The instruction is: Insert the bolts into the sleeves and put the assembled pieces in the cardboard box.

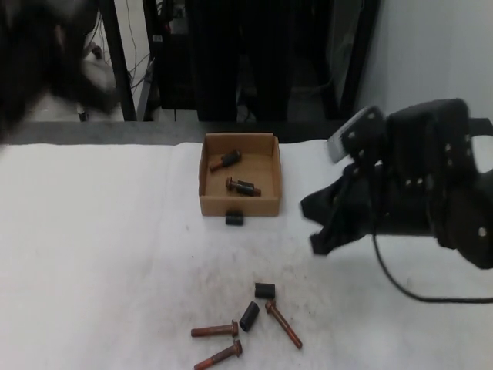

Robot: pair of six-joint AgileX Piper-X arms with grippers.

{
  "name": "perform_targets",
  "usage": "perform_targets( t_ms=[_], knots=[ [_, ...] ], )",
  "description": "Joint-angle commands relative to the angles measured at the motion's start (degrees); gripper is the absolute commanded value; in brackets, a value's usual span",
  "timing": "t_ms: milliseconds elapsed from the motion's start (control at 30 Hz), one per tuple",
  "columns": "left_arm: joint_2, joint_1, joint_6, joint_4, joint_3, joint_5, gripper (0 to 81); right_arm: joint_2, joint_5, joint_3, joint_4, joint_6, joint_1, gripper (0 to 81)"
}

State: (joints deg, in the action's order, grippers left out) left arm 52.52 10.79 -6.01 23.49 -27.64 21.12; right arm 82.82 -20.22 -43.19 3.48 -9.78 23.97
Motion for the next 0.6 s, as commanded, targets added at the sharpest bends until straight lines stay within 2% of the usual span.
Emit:
perform_targets(
  t_ms=[0,167,333,567],
  knots=[
    [0.0,0.5,5.2,1.8,4.5,2.6,0.1,-0.8,-0.8,-0.7,2.4,-2.0,3.9,1.2],
    [-0.3,1.6,0.0,4.4,16.8,1.6,0.1,-0.8,2.8,-0.7,7.0,-3.1,7.7,12.7],
    [-0.3,1.5,-0.4,9.8,24.2,1.8,0.1,-0.8,2.8,-0.7,11.5,-3.1,9.4,23.9],
    [-0.3,1.5,-0.4,10.4,25.2,5.6,0.1,-0.4,9.1,-0.7,14.3,-3.1,13.3,24.9]
  ],
)
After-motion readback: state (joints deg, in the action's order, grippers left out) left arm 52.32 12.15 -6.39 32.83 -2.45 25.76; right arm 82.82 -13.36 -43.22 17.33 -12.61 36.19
